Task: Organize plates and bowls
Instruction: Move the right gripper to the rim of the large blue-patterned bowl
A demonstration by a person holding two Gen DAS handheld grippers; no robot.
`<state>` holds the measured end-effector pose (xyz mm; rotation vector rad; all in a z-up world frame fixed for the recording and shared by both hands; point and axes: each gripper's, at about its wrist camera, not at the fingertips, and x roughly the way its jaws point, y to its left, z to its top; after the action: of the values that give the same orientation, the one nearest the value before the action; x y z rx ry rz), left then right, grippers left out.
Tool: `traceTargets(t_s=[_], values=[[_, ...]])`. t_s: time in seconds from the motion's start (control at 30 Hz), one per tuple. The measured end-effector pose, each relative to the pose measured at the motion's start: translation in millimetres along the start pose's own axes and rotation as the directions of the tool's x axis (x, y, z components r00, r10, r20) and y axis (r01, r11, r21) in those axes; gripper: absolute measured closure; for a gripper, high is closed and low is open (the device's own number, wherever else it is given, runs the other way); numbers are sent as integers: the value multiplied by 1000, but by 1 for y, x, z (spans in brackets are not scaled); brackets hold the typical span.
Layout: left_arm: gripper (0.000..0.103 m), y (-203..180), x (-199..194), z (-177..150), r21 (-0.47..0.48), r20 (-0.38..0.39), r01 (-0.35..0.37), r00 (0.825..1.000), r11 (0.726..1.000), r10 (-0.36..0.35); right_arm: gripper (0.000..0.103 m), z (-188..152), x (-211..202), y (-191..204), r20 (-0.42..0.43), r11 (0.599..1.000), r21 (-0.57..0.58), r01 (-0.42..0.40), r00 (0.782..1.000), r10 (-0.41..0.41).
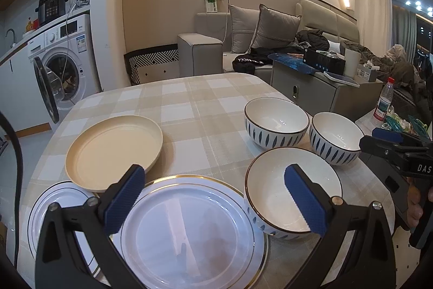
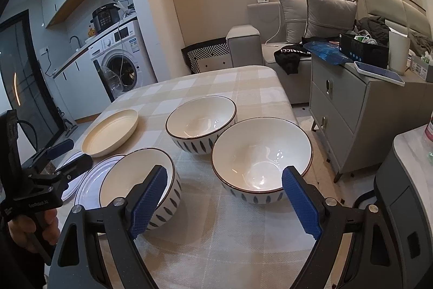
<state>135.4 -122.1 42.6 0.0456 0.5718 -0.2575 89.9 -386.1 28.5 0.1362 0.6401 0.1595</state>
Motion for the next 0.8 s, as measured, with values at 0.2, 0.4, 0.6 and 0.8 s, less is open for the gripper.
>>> traceTargets(t_s=[0.2, 0.4, 0.6, 0.8], values=[[0, 2, 8, -2, 6, -21, 0, 1000, 1000, 0, 18, -3, 6, 11, -15, 999, -22, -43, 999, 42], [0, 3, 15, -5, 7, -38, 2, 999, 1000, -1, 22, -5, 14, 23, -32, 996, -45, -75, 997, 74], [0, 3, 21, 0, 28, -37, 9, 999, 1000, -8, 22, 0, 12, 5, -18, 999, -9, -31, 999, 30], [0, 9, 31, 21, 20, -14, 20, 1000, 1000, -19, 24, 12, 13, -8, -10, 1000, -9, 0, 1000, -1]])
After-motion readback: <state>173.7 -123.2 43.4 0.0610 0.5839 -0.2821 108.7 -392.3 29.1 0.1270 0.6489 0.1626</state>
